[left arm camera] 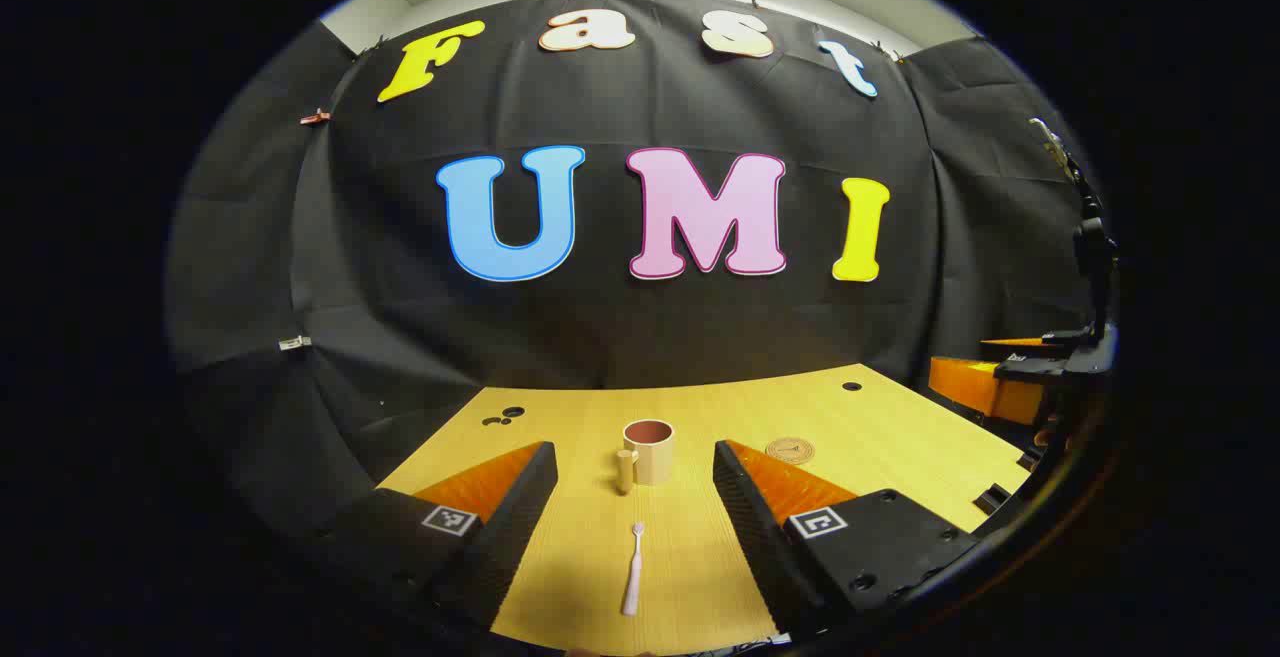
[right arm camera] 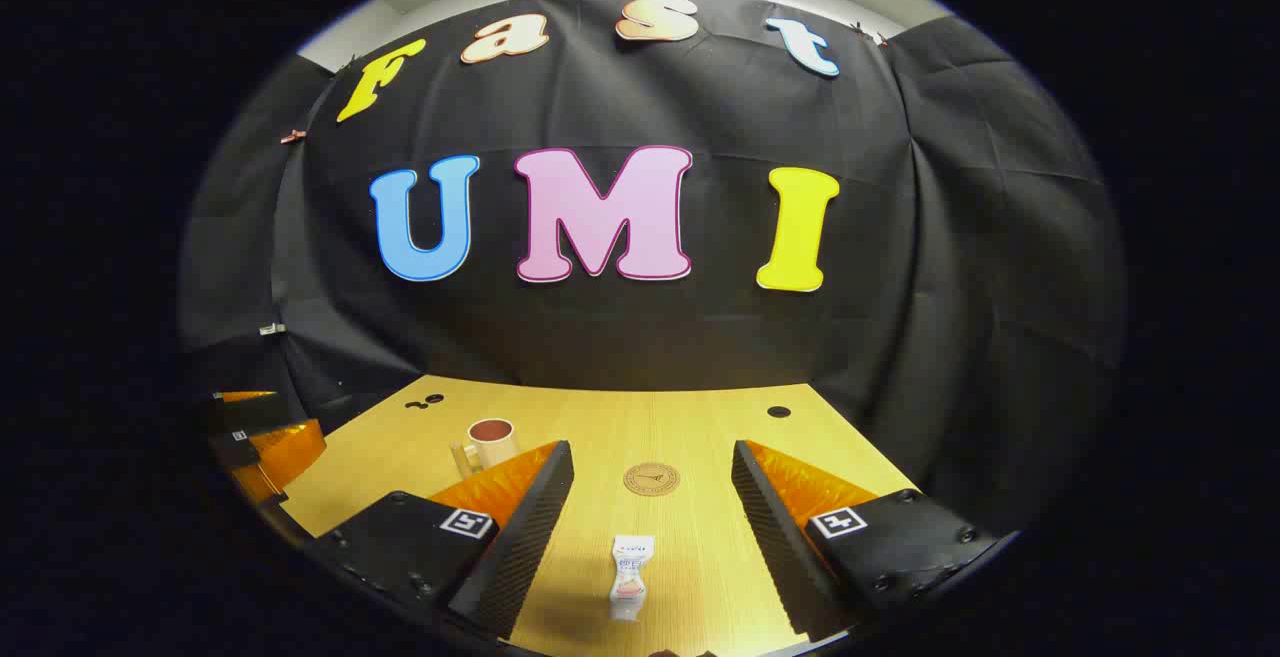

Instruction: Put the toothbrush and toothpaste on the desktop into the cup, then pick up the cup and place it on the coaster on the desktop.

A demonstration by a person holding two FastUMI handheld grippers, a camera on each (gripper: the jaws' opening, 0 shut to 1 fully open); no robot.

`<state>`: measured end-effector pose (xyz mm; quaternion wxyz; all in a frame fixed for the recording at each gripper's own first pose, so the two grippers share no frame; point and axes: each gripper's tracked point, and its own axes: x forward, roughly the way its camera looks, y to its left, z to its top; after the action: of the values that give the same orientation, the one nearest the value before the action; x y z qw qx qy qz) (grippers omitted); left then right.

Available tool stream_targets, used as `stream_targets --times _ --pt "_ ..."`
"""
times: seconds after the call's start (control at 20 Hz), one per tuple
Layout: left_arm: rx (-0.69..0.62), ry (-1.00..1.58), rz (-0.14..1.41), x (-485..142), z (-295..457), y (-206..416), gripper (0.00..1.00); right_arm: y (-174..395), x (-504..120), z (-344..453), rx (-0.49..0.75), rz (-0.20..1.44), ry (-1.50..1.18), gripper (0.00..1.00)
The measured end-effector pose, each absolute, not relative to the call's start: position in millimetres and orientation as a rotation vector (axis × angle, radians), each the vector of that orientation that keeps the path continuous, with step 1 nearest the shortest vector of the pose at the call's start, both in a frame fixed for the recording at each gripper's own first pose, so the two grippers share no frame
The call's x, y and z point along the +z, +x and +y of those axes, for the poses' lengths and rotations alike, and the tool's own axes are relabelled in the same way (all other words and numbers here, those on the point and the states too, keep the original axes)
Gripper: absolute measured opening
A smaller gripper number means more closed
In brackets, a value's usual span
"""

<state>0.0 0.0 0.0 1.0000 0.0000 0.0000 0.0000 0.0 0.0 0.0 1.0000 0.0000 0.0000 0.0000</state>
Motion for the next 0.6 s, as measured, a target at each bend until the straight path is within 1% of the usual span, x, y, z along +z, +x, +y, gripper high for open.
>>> stream_targets --times 0.6 --pt "0.004 0.0 0.027 -11.8 -5.1 6.3 0.97 9.3 -13.5 15.6 0.04 0.051 -0.012 0.98"
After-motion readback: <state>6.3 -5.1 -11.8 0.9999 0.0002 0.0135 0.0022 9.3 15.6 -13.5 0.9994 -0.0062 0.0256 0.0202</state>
